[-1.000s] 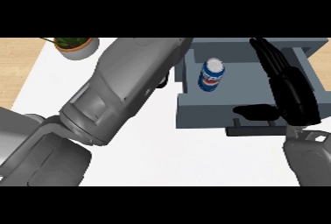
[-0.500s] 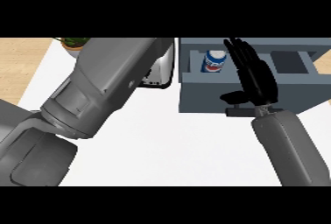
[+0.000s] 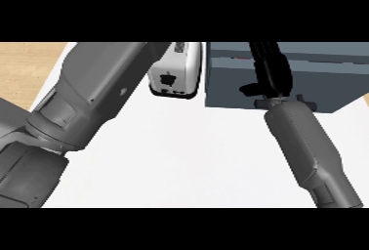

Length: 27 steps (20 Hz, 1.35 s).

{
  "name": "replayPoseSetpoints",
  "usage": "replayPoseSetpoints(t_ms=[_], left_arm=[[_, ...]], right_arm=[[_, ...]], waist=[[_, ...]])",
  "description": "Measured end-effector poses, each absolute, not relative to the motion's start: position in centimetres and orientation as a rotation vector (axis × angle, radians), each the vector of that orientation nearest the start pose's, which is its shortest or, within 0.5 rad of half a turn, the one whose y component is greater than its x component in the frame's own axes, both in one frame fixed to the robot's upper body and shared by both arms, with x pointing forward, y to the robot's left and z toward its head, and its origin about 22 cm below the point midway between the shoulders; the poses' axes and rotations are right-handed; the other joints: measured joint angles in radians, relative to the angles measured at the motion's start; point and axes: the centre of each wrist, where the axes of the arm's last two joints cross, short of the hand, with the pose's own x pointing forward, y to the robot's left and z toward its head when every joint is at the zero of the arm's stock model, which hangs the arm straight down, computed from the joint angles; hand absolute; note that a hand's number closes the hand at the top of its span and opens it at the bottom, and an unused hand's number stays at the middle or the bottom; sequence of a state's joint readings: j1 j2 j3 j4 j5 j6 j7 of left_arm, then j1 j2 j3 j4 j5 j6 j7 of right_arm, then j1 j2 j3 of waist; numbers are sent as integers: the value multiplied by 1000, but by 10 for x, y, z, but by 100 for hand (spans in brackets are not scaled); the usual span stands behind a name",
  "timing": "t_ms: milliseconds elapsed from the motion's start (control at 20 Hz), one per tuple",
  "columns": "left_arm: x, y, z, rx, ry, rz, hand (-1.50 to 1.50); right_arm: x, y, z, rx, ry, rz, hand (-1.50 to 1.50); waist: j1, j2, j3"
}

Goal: Pick up the can, place it into the drawer and close the drawer

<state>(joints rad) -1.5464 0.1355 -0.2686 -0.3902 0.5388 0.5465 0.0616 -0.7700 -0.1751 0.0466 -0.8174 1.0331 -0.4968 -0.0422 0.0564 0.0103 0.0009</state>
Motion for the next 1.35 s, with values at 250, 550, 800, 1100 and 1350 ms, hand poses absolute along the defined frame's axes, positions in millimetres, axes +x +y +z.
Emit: replayPoseSetpoints(t_ms=[250, 550, 800, 1100, 1350], left_arm=[[456, 58, 261, 76, -1707, 9, -150], [455, 75, 264, 76, -1700, -1, -150], [451, 82, 257, 72, -1692, -12, -150], [445, 93, 250, 59, -1689, -25, -150], [442, 111, 250, 52, -1693, -22, -150]], right_arm=[[430, -183, 70, -1252, -1777, 849, -150], [447, -183, 85, -1305, -1769, 857, -150], [456, -185, 95, -1310, -1750, 877, -150], [461, -189, 102, -1260, -1752, 876, -150], [466, -185, 116, -1177, -1825, 833, -150]], waist=[[14, -1, 0], [32, 1, -1], [41, 7, 2], [50, 15, 6], [45, 4, 3]])
